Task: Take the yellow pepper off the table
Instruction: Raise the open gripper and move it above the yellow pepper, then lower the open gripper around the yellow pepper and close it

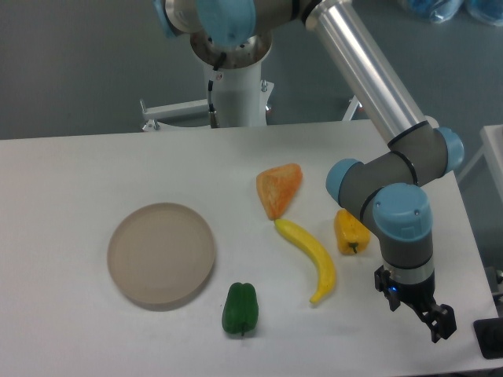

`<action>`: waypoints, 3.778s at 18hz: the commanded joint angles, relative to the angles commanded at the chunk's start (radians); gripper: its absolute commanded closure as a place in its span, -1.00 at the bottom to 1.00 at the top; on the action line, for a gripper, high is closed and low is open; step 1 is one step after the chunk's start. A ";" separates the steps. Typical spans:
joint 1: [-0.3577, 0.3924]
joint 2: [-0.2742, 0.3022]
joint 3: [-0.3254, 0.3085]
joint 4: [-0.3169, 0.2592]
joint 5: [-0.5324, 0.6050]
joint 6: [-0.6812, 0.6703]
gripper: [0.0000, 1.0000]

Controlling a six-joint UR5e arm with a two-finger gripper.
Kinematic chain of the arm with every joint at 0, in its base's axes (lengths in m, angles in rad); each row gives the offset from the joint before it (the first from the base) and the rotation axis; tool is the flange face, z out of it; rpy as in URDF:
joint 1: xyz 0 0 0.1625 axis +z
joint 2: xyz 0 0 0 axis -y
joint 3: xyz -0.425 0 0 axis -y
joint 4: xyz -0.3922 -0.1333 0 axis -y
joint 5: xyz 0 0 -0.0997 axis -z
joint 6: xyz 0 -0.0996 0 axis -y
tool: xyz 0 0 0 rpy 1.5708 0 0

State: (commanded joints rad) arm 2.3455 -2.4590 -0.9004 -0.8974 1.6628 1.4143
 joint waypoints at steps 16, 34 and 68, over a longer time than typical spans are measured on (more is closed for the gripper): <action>0.084 0.359 -0.325 -0.188 -0.031 -0.035 -1.00; 0.207 0.472 -0.701 -0.011 -0.298 -0.637 -1.00; 0.161 0.428 -0.795 0.129 -0.299 -0.701 0.13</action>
State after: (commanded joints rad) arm 2.5065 -2.0310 -1.6951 -0.7685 1.3637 0.7133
